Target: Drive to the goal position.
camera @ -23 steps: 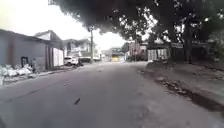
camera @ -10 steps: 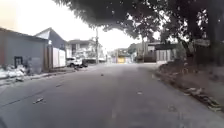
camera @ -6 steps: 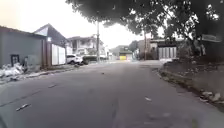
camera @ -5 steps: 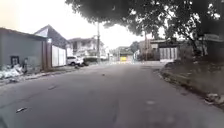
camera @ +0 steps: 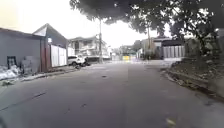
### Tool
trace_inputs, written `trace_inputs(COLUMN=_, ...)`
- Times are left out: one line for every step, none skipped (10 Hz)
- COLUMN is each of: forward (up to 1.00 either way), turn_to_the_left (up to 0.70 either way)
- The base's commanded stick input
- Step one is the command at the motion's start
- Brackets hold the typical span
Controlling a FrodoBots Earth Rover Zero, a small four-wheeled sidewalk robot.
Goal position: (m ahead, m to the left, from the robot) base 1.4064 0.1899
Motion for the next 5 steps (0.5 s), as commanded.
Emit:
trace_inputs(forward=1.00, turn_to_the_left=-0.34)
trace_inputs(forward=1.00, turn_to_the_left=-0.34)
trace_inputs(forward=1.00, turn_to_the_left=-0.34)
trace_inputs(forward=1.00, turn_to_the_left=-0.34)
trace_inputs(forward=1.00, turn_to_the_left=-0.34)
